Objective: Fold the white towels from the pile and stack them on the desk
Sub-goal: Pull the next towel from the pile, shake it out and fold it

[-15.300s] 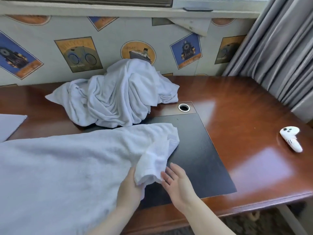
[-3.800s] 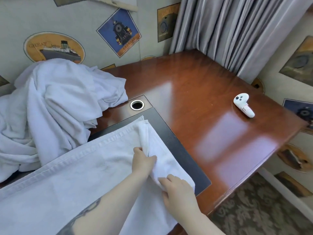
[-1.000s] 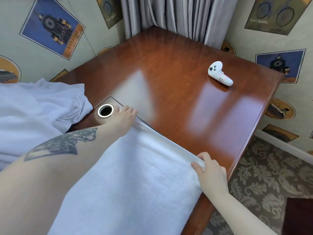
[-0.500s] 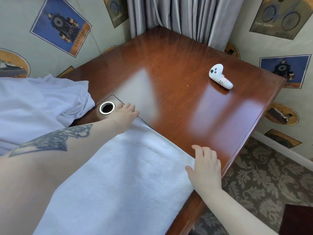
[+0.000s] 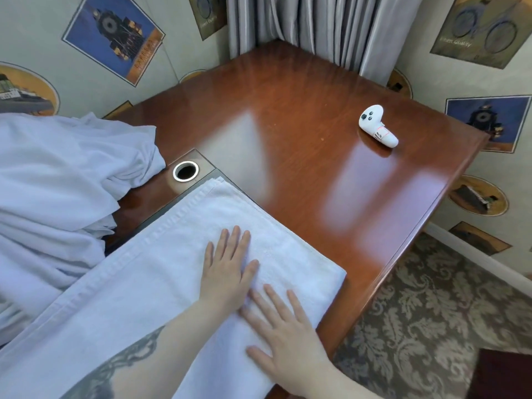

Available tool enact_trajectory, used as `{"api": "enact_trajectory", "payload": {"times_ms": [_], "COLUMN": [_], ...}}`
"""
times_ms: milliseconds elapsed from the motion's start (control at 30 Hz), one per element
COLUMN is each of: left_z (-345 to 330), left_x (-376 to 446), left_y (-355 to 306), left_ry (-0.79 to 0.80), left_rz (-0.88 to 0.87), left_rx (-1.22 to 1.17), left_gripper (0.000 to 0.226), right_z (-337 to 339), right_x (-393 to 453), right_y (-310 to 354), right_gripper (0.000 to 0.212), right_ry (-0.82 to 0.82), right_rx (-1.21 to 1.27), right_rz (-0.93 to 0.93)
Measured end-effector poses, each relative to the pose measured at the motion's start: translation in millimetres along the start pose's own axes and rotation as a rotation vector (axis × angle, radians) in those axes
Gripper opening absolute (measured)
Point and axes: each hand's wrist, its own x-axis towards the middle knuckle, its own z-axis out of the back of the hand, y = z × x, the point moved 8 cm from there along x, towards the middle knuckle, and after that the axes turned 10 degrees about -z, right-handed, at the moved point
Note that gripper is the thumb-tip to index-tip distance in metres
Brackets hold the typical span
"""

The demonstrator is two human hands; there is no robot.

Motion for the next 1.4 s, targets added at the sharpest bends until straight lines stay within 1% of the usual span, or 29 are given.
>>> {"api": "enact_trajectory", "payload": {"times_ms": [33, 133, 200, 233, 300, 367, 400, 467, 533, 600, 633, 667, 733, 800, 833, 900, 1000, 1067, 1167, 1233, 1300, 1367, 1400], "left_z": [0, -1, -3, -4, -4, -2, 1, 13, 29, 43, 48, 52, 58, 63, 64, 65, 72, 76, 94, 114, 132, 145, 152], "left_x": [2, 3, 3, 3, 7, 22, 33, 61, 93, 121, 133, 142, 155, 163, 164, 166, 165, 160, 144, 128, 103, 72, 54], "left_y": [0, -1, -1, -1, -4, -10, -13, -12, -4, 2, 3, 2, 1, 3, 5, 9, 9, 12, 31, 42, 53, 67, 70], "left_ry": [0.004, 0.02, 0.04, 0.045, 0.072, 0.116, 0.148, 0.218, 0.288, 0.385, 0.435, 0.482, 0.539, 0.551, 0.56, 0.56, 0.569, 0.586, 0.631, 0.577, 0.481, 0.416, 0.354], "left_rz": [-0.006, -0.005, -0.004, -0.007, -0.032, -0.117, -0.177, -0.285, -0.34, -0.399, -0.435, -0.468, -0.519, -0.533, -0.531, -0.512, -0.524, -0.562, -0.537, -0.573, -0.673, -0.748, -0.803], "left_rx": [0.006, 0.022, 0.019, 0.026, 0.029, 0.013, 0.026, 0.117, 0.267, 0.413, 0.447, 0.466, 0.563, 0.721, 0.791, 0.862, 0.929, 0.921, 0.864, 0.881, 0.918, 0.902, 0.888], "left_gripper": [0.07, 0.068, 0.065, 0.064, 0.064, 0.062, 0.06, 0.056, 0.053, 0.051, 0.051, 0.051, 0.052, 0.054, 0.053, 0.052, 0.049, 0.045, 0.036, 0.034, 0.03, 0.024, 0.022], "right_z": [1, 6, 9, 12, 17, 28, 35, 42, 48, 52, 51, 49, 42, 39, 42, 51, 61, 65, 76, 82, 88, 94, 96], "right_x": [-4, -19, -26, -26, -21, -9, -1, 13, 23, 29, 30, 30, 30, 32, 34, 36, 31, 22, 4, -8, -20, -36, -45], "right_y": [-12, -48, -57, -57, -55, -62, -73, -103, -126, -138, -143, -147, -151, -150, -147, -142, -132, -125, -113, -95, -70, -41, -25], "right_gripper": [0.075, 0.078, 0.082, 0.083, 0.08, 0.077, 0.077, 0.076, 0.068, 0.046, 0.033, 0.027, 0.026, 0.024, 0.021, 0.013, 0.014, 0.017, 0.02, 0.024, 0.031, 0.038, 0.041], "right_ry": [-0.022, -0.072, -0.086, -0.102, -0.127, -0.143, -0.168, -0.152, -0.12, -0.102, -0.081, -0.043, 0.07, 0.155, 0.164, 0.119, 0.065, 0.024, -0.088, -0.147, -0.221, -0.336, -0.395], "right_rx": [0.037, 0.108, 0.142, 0.151, 0.148, 0.134, 0.129, 0.212, 0.295, 0.397, 0.475, 0.549, 0.655, 0.725, 0.755, 0.827, 0.934, 0.987, 0.941, 0.875, 0.815, 0.73, 0.691], "right_rz": [-0.074, -0.372, -0.499, -0.521, -0.502, -0.516, -0.562, -0.678, -0.727, -0.722, -0.735, -0.762, -0.797, -0.789, -0.774, -0.736, -0.682, -0.662, -0.604, -0.529, -0.44, -0.344, -0.294]}}
